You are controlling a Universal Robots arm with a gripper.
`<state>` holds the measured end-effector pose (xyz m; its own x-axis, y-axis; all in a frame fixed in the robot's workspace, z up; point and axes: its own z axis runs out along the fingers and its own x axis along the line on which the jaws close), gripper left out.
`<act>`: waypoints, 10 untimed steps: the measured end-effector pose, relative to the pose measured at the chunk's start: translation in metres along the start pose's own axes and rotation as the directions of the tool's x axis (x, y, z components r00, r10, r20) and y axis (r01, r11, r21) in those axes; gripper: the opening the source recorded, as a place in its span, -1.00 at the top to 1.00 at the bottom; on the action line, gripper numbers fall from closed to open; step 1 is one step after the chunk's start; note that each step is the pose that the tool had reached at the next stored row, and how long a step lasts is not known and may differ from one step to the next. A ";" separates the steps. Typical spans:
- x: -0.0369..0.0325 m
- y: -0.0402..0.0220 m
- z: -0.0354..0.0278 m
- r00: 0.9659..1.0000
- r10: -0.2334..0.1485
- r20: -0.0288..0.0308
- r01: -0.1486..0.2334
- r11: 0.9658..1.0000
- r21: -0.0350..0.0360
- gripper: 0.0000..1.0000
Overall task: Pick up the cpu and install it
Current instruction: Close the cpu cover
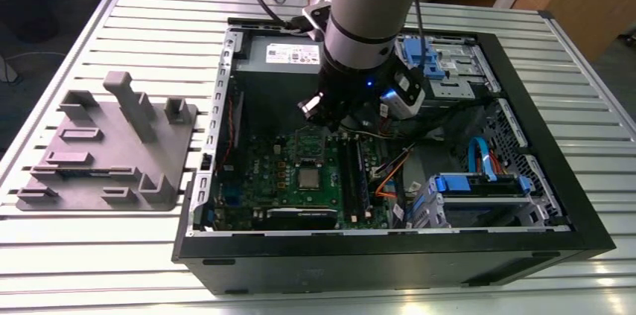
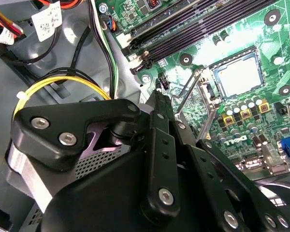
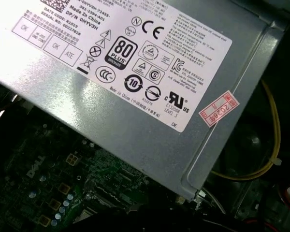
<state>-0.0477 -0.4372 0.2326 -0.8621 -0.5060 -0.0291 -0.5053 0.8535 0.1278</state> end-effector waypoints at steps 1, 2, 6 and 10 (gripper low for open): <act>0.0000 0.0000 0.0000 1.000 -0.011 -0.001 0.011 1.000 0.000 0.80; -0.0001 -0.0001 0.0000 1.000 -0.023 -0.003 0.023 1.000 -0.001 0.80; -0.0009 -0.0004 -0.0005 0.999 -0.046 -0.006 0.046 0.999 -0.001 0.80; -0.0014 -0.0004 -0.0028 0.998 -0.065 -0.009 0.065 0.998 -0.002 0.80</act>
<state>-0.0462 -0.4372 0.2355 -0.8268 -0.5618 -0.0287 -0.5604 0.8183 0.1280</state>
